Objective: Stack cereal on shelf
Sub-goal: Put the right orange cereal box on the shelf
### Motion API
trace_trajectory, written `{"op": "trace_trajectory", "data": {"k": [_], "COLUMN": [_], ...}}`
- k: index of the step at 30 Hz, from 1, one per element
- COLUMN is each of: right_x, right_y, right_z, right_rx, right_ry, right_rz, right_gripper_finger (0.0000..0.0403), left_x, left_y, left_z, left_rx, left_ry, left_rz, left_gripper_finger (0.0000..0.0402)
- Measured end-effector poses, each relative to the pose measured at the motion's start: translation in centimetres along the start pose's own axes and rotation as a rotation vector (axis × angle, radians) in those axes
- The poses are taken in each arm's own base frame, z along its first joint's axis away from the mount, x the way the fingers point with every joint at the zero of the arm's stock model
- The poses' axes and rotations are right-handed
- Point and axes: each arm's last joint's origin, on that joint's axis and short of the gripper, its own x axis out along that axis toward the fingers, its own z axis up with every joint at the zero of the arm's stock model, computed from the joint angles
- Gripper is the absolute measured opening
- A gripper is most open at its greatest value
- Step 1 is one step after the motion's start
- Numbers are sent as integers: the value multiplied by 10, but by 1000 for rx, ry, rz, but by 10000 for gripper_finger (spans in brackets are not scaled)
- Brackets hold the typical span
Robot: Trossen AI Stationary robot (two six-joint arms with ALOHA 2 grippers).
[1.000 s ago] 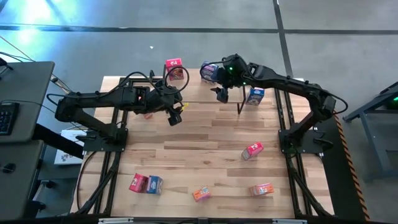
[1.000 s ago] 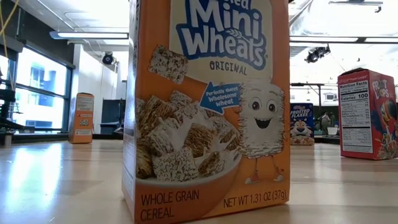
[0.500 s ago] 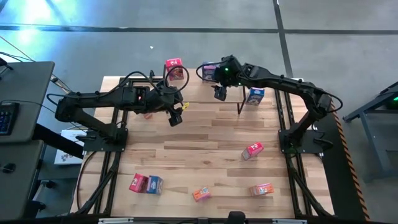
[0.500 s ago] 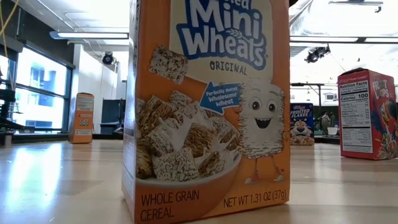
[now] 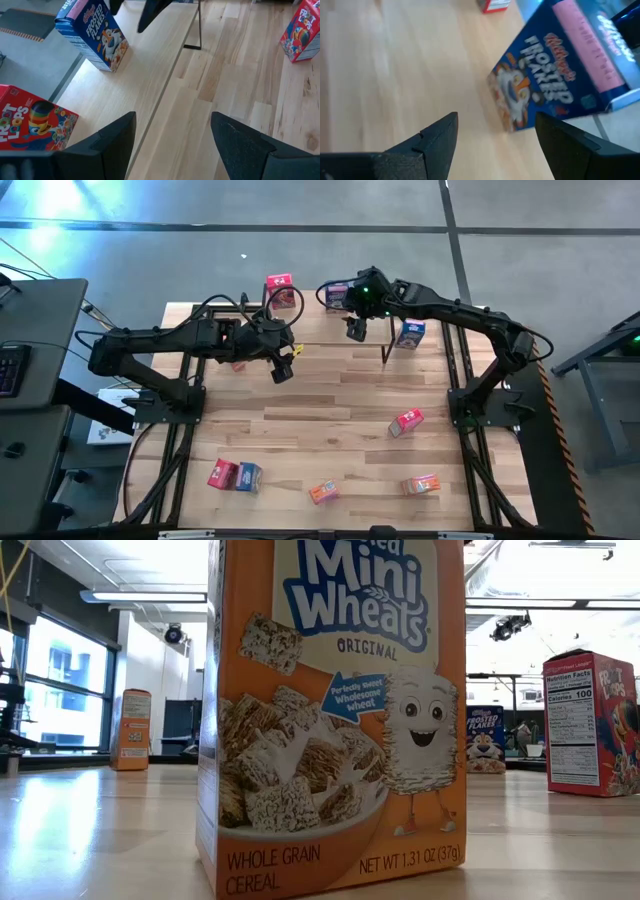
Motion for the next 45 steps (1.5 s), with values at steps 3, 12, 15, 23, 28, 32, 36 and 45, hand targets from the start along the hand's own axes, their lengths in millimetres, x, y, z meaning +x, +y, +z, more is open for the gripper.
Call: {"op": "trace_trajectory", "data": {"k": [3,12,15,23,28,32,36,45], "right_x": [-8,-40,-50,-85,-118,-144,-168,-200], "right_y": [2,14,22,59,82,99,114,151], "right_z": [6,13,13,2,0,-5,-12,-27], "right_rx": [-11,-74,-65,-51,-59,-53,-48,-28], "right_ry": [2,133,173,314,293,282,291,344], "right_rz": [12,123,188,348,367,391,423,411], "right_gripper_finger": [257,257,257,257,257,257,257,257], "left_x": [0,0,0,0,0,0,0,0], "left_y": [0,0,0,0,0,0,0,0], "left_z": [0,0,0,0,0,0,0,0], "left_rx": [0,0,0,0,-1,-1,-1,-1], "left_ry": [-1,-1,-1,-1,-1,-1,-2,-1], "left_rz": [0,-1,-1,-1,-1,-1,-1,-1], "left_gripper_finger": [248,248,248,248,248,248,248,248]}}
